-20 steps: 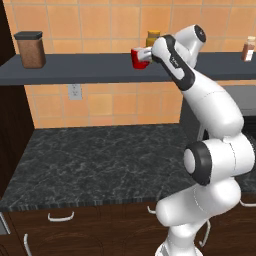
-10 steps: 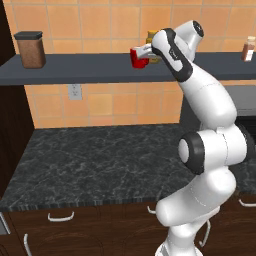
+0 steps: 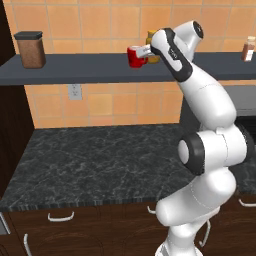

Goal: Gather all objects into one cabinet and sort the glasses and bowls to opposite sides.

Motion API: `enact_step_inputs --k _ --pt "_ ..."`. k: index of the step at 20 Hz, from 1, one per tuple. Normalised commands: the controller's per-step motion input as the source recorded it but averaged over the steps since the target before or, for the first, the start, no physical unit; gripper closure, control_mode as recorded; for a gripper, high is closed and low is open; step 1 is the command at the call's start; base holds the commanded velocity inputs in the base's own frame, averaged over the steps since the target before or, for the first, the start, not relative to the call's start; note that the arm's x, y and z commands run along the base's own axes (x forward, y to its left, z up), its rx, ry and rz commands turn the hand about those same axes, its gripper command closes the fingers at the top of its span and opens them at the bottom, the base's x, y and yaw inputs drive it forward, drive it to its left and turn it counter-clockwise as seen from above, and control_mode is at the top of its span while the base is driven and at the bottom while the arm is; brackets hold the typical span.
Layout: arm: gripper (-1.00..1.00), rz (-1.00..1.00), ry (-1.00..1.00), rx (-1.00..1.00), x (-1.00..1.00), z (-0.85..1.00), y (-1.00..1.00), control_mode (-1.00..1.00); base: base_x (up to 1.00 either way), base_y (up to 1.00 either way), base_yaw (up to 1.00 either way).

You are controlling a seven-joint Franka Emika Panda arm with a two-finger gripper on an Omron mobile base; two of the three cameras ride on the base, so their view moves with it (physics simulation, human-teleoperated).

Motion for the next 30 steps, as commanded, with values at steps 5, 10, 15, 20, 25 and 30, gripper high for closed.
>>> enact_step_inputs --k 5,10,15,20,25,30 --pt "1.0 0.01 -0.14 0.0 -0.33 0.0 0.0 -1.0 0.0 0.0 0.0" --pt "1.0 0.0 -0.05 0.0 -0.98 0.39 0.0 -1.0 0.0 0.0 0.0" --pt "1.0 0.0 0.0 0.0 -1.0 0.43 0.0 -1.0 0.0 0.0 0.0" --pt "1.0 -0.04 0.0 0.0 -1.0 -0.02 -0.04 -1.0 0.0 0.0 0.0" --pt "1.0 -0.07 0.0 0.01 -1.0 -0.38 -0.09 -1.0 0.0 0.0 0.0" --pt "1.0 -0.12 0.14 0.01 -1.0 -0.75 -0.1 -1.0 0.0 0.0 0.0"
